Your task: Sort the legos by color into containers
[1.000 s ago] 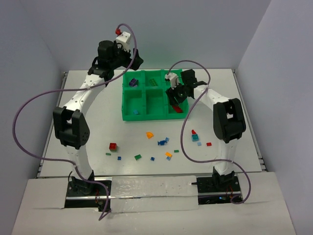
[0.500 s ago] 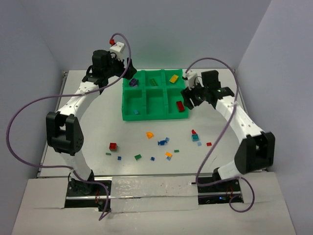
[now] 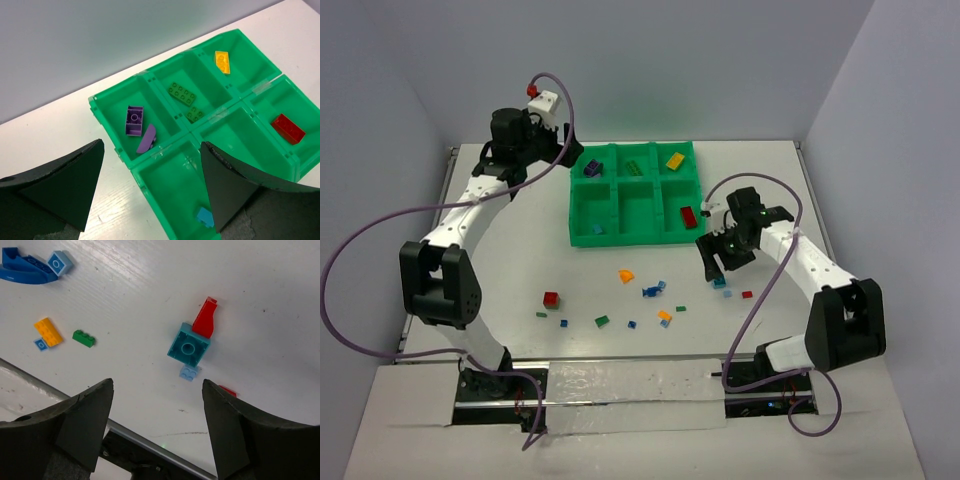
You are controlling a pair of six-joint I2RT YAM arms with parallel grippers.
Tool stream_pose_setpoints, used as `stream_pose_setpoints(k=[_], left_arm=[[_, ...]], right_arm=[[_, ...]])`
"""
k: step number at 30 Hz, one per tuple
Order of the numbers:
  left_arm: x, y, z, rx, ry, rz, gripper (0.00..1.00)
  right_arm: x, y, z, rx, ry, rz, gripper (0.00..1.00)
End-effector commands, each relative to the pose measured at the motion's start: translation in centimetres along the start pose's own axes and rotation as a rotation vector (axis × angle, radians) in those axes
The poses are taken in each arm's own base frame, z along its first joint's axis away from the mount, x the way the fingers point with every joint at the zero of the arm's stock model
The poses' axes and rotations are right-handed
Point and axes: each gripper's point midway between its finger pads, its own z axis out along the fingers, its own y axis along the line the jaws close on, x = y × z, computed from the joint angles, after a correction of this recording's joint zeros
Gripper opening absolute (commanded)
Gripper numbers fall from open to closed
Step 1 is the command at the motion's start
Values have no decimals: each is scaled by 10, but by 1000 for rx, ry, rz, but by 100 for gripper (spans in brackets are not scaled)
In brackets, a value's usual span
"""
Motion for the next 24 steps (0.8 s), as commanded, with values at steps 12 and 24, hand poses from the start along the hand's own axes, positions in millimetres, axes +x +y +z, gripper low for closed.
stream_pose_setpoints(k=[12,24], left_arm=[[-22,16,-26,-73,-56,38,88],[-13,23,-17,-76,-31,22,88]], right_arm=[[12,-28,37,144,107,239,66],[9,-33,49,159,132,272,63]])
